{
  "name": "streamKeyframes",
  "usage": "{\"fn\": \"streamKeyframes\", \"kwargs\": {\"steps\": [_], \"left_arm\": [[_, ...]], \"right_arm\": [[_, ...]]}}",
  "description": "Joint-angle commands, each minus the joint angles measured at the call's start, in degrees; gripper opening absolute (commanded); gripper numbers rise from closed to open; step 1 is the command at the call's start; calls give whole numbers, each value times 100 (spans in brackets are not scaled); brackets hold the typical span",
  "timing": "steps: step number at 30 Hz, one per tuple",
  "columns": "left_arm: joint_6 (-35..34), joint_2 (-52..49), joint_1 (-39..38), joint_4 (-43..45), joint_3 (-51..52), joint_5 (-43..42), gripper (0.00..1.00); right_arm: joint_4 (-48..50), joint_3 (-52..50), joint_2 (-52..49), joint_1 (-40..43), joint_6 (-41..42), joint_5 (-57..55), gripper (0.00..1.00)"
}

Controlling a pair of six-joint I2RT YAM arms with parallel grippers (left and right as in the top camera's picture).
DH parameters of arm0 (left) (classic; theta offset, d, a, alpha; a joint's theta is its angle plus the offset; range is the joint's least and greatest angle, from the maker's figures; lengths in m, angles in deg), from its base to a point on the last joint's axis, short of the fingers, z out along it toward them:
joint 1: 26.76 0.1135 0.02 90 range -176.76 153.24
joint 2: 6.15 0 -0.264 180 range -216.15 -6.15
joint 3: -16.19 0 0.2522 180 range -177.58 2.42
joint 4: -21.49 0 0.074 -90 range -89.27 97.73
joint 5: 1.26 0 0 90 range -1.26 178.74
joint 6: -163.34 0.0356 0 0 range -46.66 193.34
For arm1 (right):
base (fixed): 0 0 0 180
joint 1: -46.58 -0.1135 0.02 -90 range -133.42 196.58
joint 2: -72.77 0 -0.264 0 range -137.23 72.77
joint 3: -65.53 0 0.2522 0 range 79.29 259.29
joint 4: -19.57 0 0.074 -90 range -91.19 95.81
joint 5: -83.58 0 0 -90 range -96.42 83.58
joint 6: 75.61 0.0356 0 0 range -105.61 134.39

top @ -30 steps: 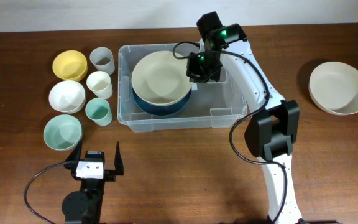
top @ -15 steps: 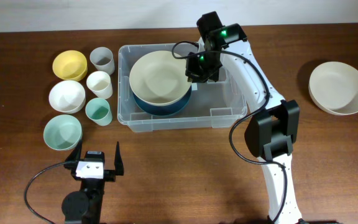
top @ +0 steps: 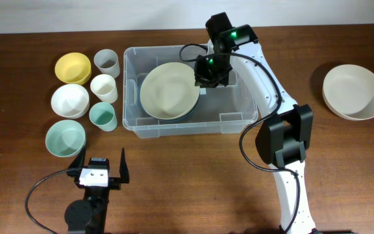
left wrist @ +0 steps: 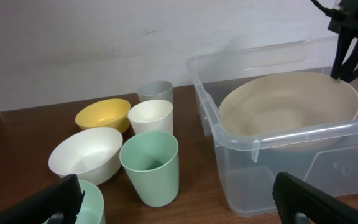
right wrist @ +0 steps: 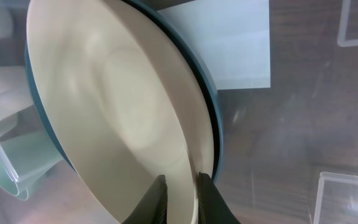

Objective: Pack container
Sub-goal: 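Lower the cream bowl onto the blue bowl and release it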

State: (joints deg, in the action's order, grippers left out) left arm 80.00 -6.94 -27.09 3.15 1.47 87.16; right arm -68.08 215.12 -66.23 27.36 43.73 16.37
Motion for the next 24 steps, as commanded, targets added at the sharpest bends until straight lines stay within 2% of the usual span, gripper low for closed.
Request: {"fn": "streamKeyframes", "kwargs": {"steps": [1,7,11,24], "left_arm": [[31,44,26,2,42,-61,100],[31,46,24,0,42,-59,100],[31,44,24,0,42,-61,100],[31,44,24,0,42,-61,100]], "right_arm": [[4,-31,-37,-98,-39,101,13],[22,-31,-37,-109,-42,94,12],[68,-31,-37,-111,-57,55,4],[149,-31,-35,-101,-280,-166,4]]}}
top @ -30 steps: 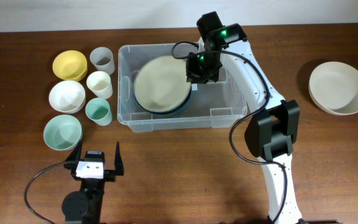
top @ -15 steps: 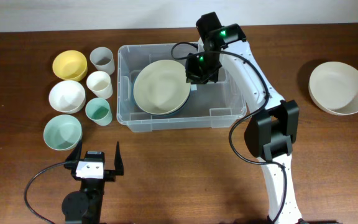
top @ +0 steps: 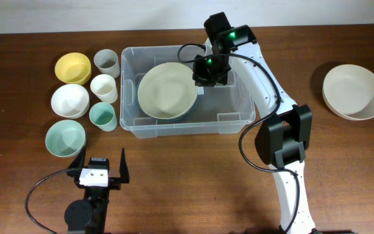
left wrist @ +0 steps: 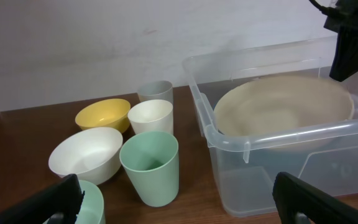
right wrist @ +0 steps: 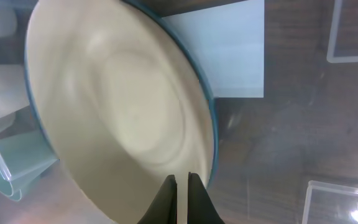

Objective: Pack container
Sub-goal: 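Lower the cream bowl onto the blue bowl and release it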

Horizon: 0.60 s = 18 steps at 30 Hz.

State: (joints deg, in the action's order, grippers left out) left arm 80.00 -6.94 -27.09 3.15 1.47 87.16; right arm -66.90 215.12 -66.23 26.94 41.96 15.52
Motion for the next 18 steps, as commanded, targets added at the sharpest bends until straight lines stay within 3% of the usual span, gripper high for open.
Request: {"fn": "streamKeyframes", "kwargs": {"steps": [1,14,18], "left_arm": [[31,44,24,2,42,-61,100],[31,44,24,2,42,-59,100],[31,44,26,2,42,-61,100]], "right_arm": [[28,-31,-35,-59,-103,-81,4],[-79,-24,-33,-35,-120,-481,4],[-90,63,-17,66,-129,-485,17]]}}
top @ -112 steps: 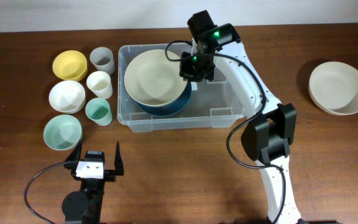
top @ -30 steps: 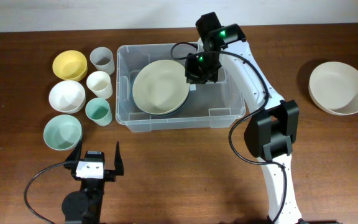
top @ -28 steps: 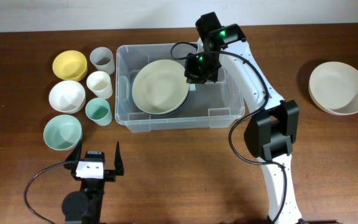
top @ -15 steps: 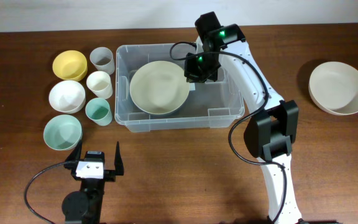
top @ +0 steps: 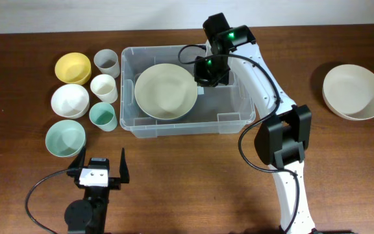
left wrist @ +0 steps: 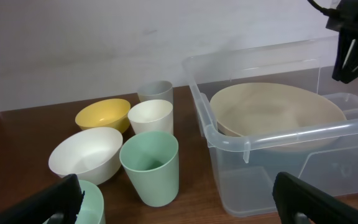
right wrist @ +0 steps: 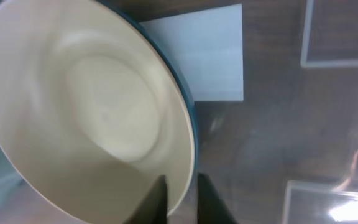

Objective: Pack container
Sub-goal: 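Lower the cream bowl onto the blue bowl and release it, then move the right gripper to the remaining cream bowl at far right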

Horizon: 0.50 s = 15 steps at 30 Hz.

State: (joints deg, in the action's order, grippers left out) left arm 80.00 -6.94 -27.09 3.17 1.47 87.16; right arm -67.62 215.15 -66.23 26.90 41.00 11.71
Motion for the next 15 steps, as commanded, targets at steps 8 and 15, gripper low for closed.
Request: {"fn": "streamKeyframes", "kwargs": {"steps": [8,15], "left_arm": [[31,46,24,-2,42,-59,100],[31,44,24,-2,42,-61,100]], "right_arm": [[-420,863,376,625,-334,-181,49],[-1587,2317,782,1510,-42,-1141,99]]}}
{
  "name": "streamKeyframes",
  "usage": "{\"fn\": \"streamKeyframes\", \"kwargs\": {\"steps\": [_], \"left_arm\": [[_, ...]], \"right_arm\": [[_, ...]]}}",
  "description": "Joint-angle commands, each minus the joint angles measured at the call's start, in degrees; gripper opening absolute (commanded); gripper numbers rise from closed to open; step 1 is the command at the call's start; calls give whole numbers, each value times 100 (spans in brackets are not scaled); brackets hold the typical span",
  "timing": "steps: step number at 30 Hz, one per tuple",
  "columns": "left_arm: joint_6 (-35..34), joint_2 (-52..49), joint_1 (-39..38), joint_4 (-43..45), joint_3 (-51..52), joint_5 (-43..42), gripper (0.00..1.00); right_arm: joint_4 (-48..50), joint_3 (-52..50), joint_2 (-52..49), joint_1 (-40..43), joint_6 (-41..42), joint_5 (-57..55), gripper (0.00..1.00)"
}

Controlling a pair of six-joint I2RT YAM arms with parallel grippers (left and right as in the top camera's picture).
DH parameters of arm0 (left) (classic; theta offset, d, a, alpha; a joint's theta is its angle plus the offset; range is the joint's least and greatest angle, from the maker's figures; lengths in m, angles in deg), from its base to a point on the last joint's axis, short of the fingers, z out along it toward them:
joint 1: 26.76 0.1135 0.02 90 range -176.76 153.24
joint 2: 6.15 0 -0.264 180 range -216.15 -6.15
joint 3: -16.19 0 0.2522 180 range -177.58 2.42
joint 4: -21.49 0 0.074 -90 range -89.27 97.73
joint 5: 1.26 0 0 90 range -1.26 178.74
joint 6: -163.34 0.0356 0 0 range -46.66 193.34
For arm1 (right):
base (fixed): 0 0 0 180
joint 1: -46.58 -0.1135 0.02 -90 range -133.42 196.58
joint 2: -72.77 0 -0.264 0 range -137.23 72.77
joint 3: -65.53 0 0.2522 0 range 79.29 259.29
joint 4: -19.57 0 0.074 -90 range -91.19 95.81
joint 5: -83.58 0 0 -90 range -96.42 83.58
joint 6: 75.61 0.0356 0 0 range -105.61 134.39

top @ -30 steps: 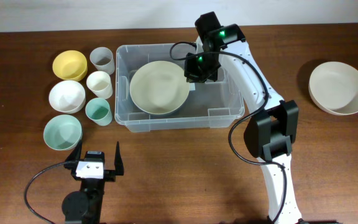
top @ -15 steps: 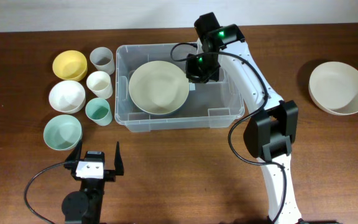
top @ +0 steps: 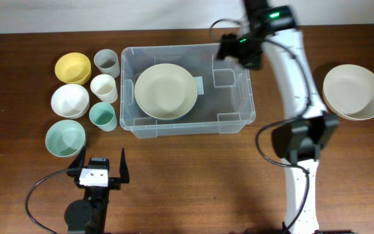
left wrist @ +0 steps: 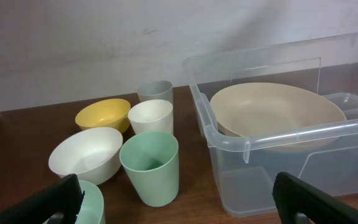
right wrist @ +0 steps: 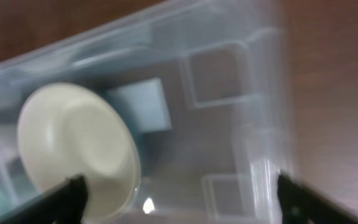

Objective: Pack container
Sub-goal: 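Move the right gripper to the remaining cream bowl at far right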

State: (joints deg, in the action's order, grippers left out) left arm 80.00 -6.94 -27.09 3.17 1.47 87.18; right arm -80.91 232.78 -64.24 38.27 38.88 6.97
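Observation:
The clear plastic container (top: 236, 118) stands mid-table. A beige plate (top: 166, 91) lies flat in its left half, with a teal edge showing beneath it. My right gripper (top: 239, 49) hangs open and empty above the container's back right corner. In the right wrist view, the gripper (right wrist: 179, 193) looks down on the plate (right wrist: 76, 146) and the container's wall (right wrist: 263, 93). My left gripper (top: 99, 166) rests open near the table's front edge. In the left wrist view, this gripper (left wrist: 179, 199) faces the container (left wrist: 278, 140) and the cups.
Left of the container stand a yellow bowl (top: 73, 67), grey cup (top: 107, 62), white cup (top: 103, 88), white bowl (top: 69, 100), green cup (top: 102, 116) and green bowl (top: 65, 138). A beige bowl (top: 354, 91) sits at the far right.
My right gripper was shut on the plate's right rim inside the container. Now it is open, higher and to the right over the back right corner. The plate lies flat by itself.
My right gripper held the beige plate tilted inside the container. Then the plate sat lower and further left, then nearly flat in the left half. Now the plate is let go and the gripper is clear of it. The left arm stayed still.

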Motion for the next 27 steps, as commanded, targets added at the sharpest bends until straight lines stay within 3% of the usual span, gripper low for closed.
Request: {"fn": "streamKeyframes", "kwargs": {"steps": [1,4,12,19,27], "left_arm": [[31,44,24,-2,42,-61,100],[31,44,24,-2,42,-61,100],[31,44,24,-2,42,-61,100],[31,44,24,-2,42,-61,100],[31,44,24,0,42,-61,100]], "right_arm": [[-446,708,605,542,284,-822,99],[-1047,1054,616,1150,590,-1113,99],[-1062,715,619,2649,474,-457,99],[-1062,-476,619,3416,492,-470,99],[-990,-2218,619,4050,1185,-1086,99]]}}
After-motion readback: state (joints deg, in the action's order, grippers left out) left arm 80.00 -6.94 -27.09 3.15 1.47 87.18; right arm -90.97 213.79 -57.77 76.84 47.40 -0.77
